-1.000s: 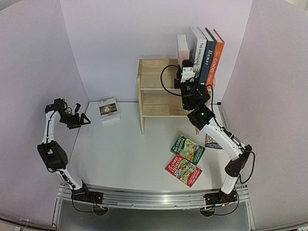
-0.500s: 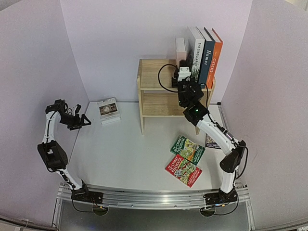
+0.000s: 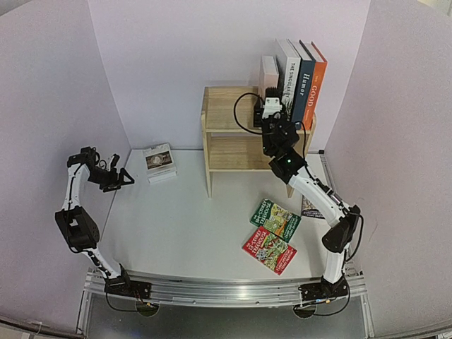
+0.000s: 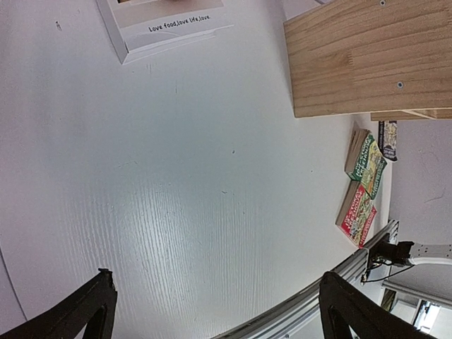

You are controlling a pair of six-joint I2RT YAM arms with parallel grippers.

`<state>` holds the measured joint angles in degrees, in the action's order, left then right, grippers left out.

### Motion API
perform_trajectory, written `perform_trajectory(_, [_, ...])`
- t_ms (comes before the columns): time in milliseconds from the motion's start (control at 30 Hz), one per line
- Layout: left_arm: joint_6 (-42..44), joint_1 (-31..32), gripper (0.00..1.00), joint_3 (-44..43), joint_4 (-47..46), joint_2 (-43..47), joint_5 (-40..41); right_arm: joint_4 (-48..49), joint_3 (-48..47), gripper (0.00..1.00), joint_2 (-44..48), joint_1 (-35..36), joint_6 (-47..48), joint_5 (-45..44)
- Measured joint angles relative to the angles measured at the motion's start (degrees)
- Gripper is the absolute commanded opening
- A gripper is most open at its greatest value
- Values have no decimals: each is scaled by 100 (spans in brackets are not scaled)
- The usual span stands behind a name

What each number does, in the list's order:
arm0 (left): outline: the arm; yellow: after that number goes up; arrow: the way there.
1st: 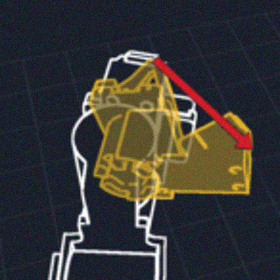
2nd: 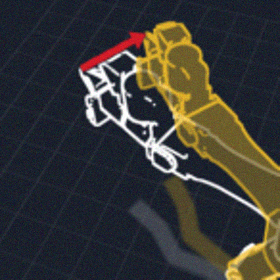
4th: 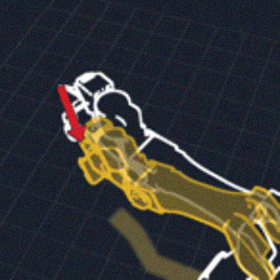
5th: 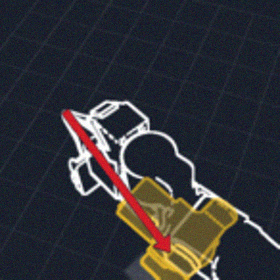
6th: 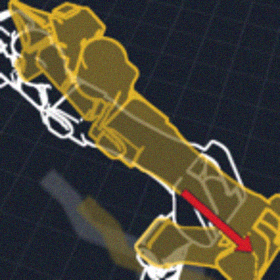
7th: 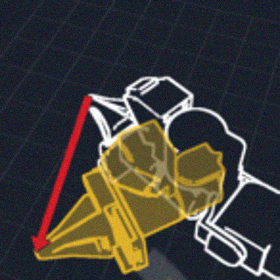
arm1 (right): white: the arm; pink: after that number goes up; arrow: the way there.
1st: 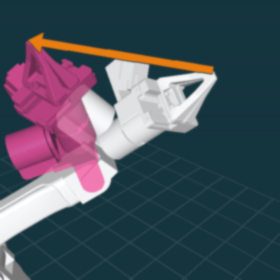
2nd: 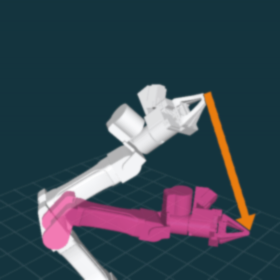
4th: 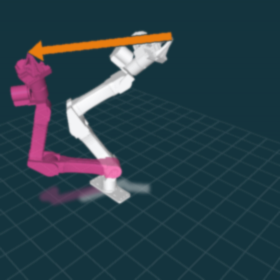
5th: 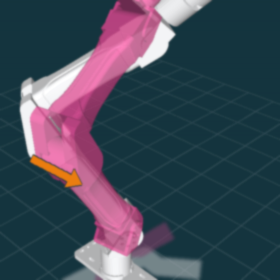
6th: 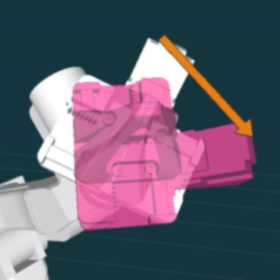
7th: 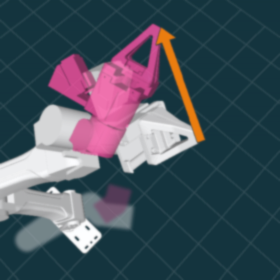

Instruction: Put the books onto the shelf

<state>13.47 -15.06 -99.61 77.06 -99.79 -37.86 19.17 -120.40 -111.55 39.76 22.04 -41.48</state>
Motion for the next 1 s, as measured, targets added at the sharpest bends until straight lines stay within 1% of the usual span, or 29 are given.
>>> perform_trajectory(233, [0, -1, 100, 78, -1, 4, -30, 144, 318, 56, 72, 22, 24, -52])
perform_trajectory(433, [0, -1, 100, 114, 0, 4, -87, 1036, 688, 54, 154, 314, 678, -344])
perform_trajectory(467, [0, -1, 100, 114, 0, 4, -98, 1178, 717, 52, 154, 366, 789, -385])
perform_trajectory(567, [1, 0, 100, 114, 0, 4, -104, 1489, 801, 41, 161, 477, 983, -477])
perform_trajectory(767, [4, -1, 100, 114, -2, 4, -106, 1751, 868, 31, 165, 493, 1230, -584])
perform_trajectory(833, [4, -1, 100, 114, -1, 4, -106, 1770, 868, 30, 165, 492, 1278, -600])
perform_trajectory(1000, [4, -1, 100, 128, 0, 4, -108, 1797, 875, 29, 165, 438, 1298, -565])
